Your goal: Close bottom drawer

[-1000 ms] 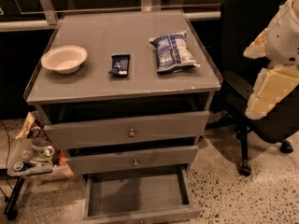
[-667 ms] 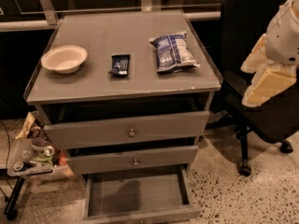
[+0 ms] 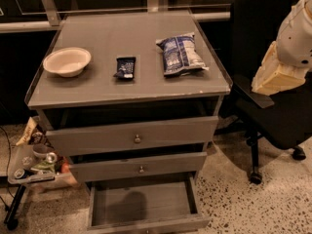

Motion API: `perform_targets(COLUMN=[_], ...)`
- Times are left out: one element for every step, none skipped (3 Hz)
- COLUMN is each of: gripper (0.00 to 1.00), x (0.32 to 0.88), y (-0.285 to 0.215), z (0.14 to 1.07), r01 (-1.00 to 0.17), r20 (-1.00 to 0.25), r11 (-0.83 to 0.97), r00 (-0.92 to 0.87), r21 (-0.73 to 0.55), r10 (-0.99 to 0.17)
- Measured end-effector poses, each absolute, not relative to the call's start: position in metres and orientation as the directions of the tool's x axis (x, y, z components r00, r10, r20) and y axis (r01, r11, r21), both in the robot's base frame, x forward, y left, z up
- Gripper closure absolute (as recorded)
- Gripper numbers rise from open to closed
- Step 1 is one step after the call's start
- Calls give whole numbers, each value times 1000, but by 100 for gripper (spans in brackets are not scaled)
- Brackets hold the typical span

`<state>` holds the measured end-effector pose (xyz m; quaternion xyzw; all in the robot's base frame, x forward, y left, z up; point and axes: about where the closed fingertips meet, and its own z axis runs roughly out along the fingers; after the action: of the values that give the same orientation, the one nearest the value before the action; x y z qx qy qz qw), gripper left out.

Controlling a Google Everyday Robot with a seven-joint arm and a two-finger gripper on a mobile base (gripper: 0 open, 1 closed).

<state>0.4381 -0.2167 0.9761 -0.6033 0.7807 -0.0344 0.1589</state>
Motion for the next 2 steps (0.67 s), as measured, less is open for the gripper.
perform_targets(gripper=[100, 100], x=[438, 426], y=[-216, -207], z=[976, 948], r01=[-930, -938], r20=[-210, -219], r11=[270, 275], r00=[-220, -229], r21=[-250, -212], r10=[-953, -948])
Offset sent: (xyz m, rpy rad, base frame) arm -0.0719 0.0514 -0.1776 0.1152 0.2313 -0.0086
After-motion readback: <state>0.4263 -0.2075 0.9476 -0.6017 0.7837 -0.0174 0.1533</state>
